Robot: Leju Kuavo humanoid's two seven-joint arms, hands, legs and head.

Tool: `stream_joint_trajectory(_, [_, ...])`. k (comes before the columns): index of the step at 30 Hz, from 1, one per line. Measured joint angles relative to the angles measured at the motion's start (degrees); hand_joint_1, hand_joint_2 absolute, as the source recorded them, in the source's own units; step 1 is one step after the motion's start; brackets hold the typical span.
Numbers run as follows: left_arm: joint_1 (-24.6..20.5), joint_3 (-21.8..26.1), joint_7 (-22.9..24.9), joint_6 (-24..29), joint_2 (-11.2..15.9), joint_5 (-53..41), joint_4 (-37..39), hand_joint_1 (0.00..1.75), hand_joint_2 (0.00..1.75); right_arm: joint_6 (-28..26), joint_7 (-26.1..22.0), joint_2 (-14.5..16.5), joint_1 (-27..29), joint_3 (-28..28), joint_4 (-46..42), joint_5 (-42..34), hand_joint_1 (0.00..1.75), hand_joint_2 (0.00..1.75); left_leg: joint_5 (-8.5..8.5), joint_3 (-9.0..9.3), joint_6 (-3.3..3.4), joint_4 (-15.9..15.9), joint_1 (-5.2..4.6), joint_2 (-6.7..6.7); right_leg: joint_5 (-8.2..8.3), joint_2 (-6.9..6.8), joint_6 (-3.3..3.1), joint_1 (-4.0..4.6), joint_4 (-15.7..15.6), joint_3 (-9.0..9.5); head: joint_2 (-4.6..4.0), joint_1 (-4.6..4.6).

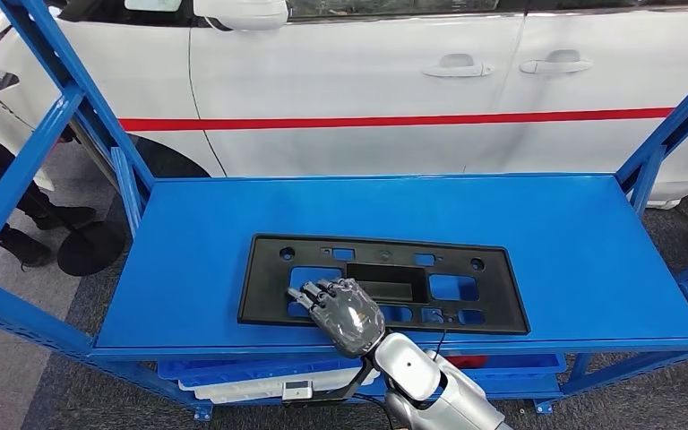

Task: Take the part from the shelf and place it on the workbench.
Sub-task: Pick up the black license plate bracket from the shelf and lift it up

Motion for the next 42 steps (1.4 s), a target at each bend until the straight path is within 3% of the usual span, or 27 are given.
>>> stream_joint_trajectory(12, [0.0,1.0,-1.0,-0.5,0.0,1.5,0.0,0.00,1.75,-3.4,-0.7,0.0,0.8,-0.3,-2.1,0.9,1.75,1.75,-0.01,-0.01,0.00,0.0,0.00,0.00,0.00,0.00,0.00,0.00,0.0,-0.01,0.00,0.00])
stream_joint_trajectory(21, [0.0,2.1,-1.7,-0.4,-0.2,2.5,0.0,0.00,1.75,-7.8,1.4,-0.3,1.6,-1.0,-2.6,4.4,1.75,1.75,-0.01,-0.01,0.00,0.0,0.00,0.00,0.00,0.00,0.00,0.00,0.0,-0.01,0.00,0.00])
stream_joint_trajectory(30, [0.0,2.7,-2.6,0.2,-0.4,2.3,0.0,0.00,1.75,-8.1,2.4,-0.8,3.2,-3.5,-3.8,3.9,1.75,1.75,-0.04,-0.04,0.02,0.0,-0.02,0.00,0.01,0.00,0.02,-0.02,0.0,0.00,0.00,0.00])
stream_joint_trajectory(36, [0.1,2.7,-2.9,0.2,-0.5,1.2,0.0,0.00,1.75,-7.9,2.4,-0.9,3.8,-4.3,-3.8,3.7,1.75,1.75,0.15,0.11,0.97,-0.2,-0.09,0.09,0.28,0.01,0.75,-0.29,-0.6,0.29,0.00,0.00])
stream_joint_trajectory(38, [0.1,2.7,-2.9,0.2,-0.6,1.0,0.0,0.00,1.75,-7.8,2.4,-0.9,3.8,-4.6,-3.9,3.5,1.75,1.75,0.80,0.66,1.40,-1.4,0.30,0.25,-1.07,-0.04,0.94,-0.15,1.0,-0.26,0.00,0.01])
stream_joint_trajectory(41, [0.1,2.7,-2.9,0.2,-0.8,0.7,0.0,0.00,1.75,-7.1,2.5,-1.0,4.1,-5.0,-4.0,4.0,1.75,1.75,1.12,0.77,1.71,-1.8,0.36,0.43,-6.34,-0.06,1.00,-0.06,10.8,-4.83,0.00,0.00])
stream_joint_trajectory(42, [0.1,2.7,-2.9,0.1,-0.8,0.6,0.0,0.00,1.75,-6.7,2.6,-1.1,4.3,-5.2,-4.0,4.5,1.75,1.75,1.11,0.68,1.70,-1.7,0.33,0.44,-7.26,-0.07,1.05,-0.07,13.7,-6.19,0.00,0.00])
